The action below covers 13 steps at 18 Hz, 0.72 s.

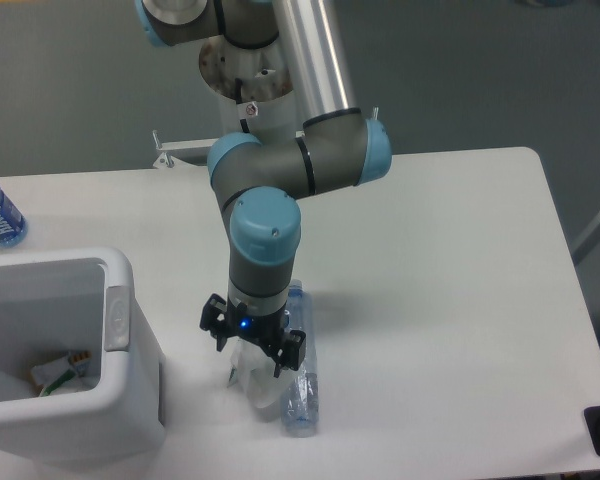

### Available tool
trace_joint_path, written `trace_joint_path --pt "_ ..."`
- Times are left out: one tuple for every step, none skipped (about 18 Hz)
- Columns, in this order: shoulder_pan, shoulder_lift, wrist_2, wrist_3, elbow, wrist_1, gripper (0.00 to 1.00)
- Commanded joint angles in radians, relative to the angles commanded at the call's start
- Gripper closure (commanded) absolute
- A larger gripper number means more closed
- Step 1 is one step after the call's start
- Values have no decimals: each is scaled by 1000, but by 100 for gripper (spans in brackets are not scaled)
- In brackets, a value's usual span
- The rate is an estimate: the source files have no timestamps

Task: Place the trash in the trash can
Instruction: 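Lower the gripper onto the plastic bag and close on it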

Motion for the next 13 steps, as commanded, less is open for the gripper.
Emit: trace_joint_path --pt "-5 -5 0 0 2 0 0" --pt "-6 -6 0 -2 3 0 5" --pt "-6 -6 0 -5 2 0 23" --pt "-6 -5 0 -15 2 0 38" --pt "-8 -5 0 -29 3 0 50" --pt "-8 -5 0 -46 5 0 61" --pt "-8 -5 0 -60 6 0 73" --pt "-8 -5 0 -72 11 0 89" --pt "-8 -5 0 -78 11 0 100" --pt "-8 -5 2 -78 12 0 100" --pt "-8 -3 0 -77 12 0 100" --pt "-8 -2 0 -75 12 0 100" --pt "-8 0 0 -75 12 0 100"
